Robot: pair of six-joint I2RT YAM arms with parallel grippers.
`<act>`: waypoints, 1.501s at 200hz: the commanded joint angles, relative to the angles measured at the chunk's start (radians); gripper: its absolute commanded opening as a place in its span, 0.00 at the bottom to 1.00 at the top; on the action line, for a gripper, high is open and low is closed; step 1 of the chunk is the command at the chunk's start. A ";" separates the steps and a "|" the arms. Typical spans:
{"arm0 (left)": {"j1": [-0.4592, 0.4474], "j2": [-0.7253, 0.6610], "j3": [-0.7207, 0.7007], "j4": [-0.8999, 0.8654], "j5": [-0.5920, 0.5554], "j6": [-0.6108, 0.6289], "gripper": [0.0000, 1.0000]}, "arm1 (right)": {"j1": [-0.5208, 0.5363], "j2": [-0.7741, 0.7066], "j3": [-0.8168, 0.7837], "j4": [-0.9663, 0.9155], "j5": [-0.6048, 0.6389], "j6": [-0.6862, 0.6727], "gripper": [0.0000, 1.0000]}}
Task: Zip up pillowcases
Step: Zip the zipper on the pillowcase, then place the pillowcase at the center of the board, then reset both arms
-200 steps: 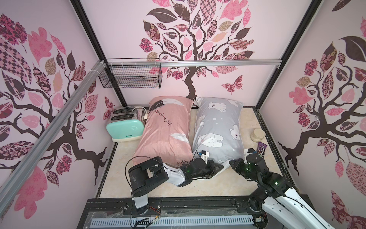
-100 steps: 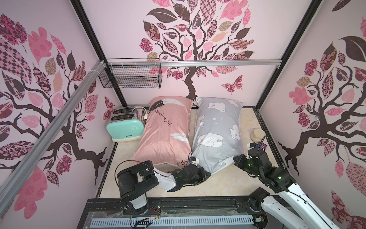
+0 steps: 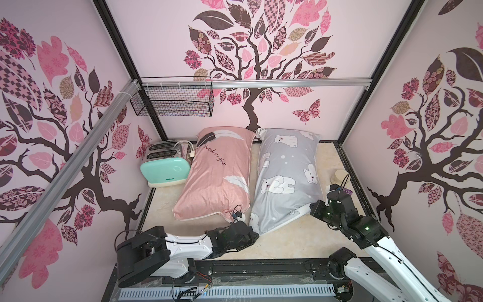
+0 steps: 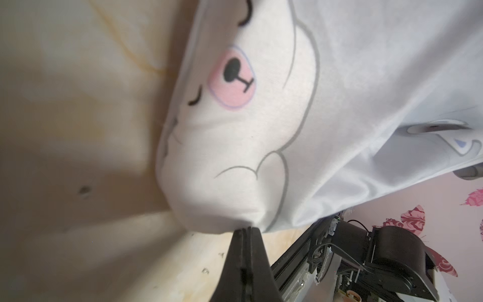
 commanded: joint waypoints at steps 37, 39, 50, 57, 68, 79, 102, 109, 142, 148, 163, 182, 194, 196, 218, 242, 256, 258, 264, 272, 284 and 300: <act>0.011 -0.159 0.097 -0.453 -0.091 0.156 0.00 | -0.028 0.023 0.034 0.010 0.012 -0.085 0.18; 0.011 -0.164 0.111 -0.467 -0.095 0.163 0.00 | -0.029 0.024 0.039 0.004 0.017 -0.093 0.28; 0.010 -0.193 0.179 -0.563 -0.130 0.217 0.00 | -0.028 0.031 0.075 -0.032 0.061 -0.130 0.71; 0.009 -0.215 0.226 -0.626 -0.157 0.266 0.06 | -0.028 0.035 0.101 -0.047 0.098 -0.157 0.84; 0.009 -0.249 0.306 -0.745 -0.215 0.324 0.26 | -0.028 0.049 0.137 -0.040 0.176 -0.211 0.99; 0.010 -0.274 0.392 -0.875 -0.292 0.388 0.42 | -0.029 0.086 0.177 -0.022 0.264 -0.270 1.00; 0.016 -0.308 0.563 -1.083 -0.502 0.485 0.60 | -0.028 0.211 0.261 0.053 0.400 -0.397 0.99; 0.030 -0.316 0.606 -1.117 -0.542 0.519 0.69 | -0.028 0.241 0.282 0.081 0.430 -0.424 0.99; 0.146 -0.359 0.703 -1.142 -0.747 0.684 0.85 | -0.036 0.248 0.205 0.412 0.533 -0.605 0.99; 0.177 -0.370 0.688 -1.104 -0.794 0.735 0.87 | -0.052 0.251 0.159 0.496 0.531 -0.647 0.99; 0.278 -0.398 0.601 -0.932 -0.920 0.889 0.92 | -0.158 0.287 0.083 0.627 0.436 -0.665 0.99; 0.488 -0.429 0.442 -0.635 -0.876 1.075 0.97 | -0.326 0.333 -0.062 0.855 0.221 -0.595 0.99; 0.643 -0.427 0.354 -0.471 -0.766 1.111 0.97 | -0.379 0.369 -0.155 1.003 0.159 -0.558 0.99; 0.669 -0.426 0.343 -0.449 -0.753 1.113 0.97 | -0.382 0.380 -0.162 1.016 0.159 -0.557 0.99; 0.877 -0.363 0.250 -0.262 -0.612 1.133 0.97 | -0.381 0.490 -0.239 1.198 0.153 -0.556 0.99; 0.955 -0.216 0.214 -0.092 -0.556 1.225 0.98 | -0.382 0.644 -0.319 1.445 0.202 -0.591 0.99; 0.962 -0.111 0.202 0.030 -0.540 1.296 0.98 | -0.380 0.732 -0.349 1.564 0.209 -0.612 0.99; 0.964 -0.095 0.199 0.045 -0.536 1.305 0.98 | -0.382 0.743 -0.353 1.578 0.211 -0.614 1.00; 0.968 -0.051 0.192 0.099 -0.527 1.322 0.98 | -0.380 0.773 -0.364 1.629 0.221 -0.622 0.99; 0.979 0.005 0.186 0.151 -0.511 1.330 0.98 | -0.380 0.779 -0.366 1.663 0.223 -0.651 0.99; 0.999 0.076 0.173 0.246 -0.482 1.323 0.98 | -0.385 0.782 -0.362 1.654 0.236 -0.639 0.99; 1.019 0.157 0.152 0.377 -0.425 1.343 0.97 | -0.385 0.858 -0.448 1.879 0.216 -0.659 0.99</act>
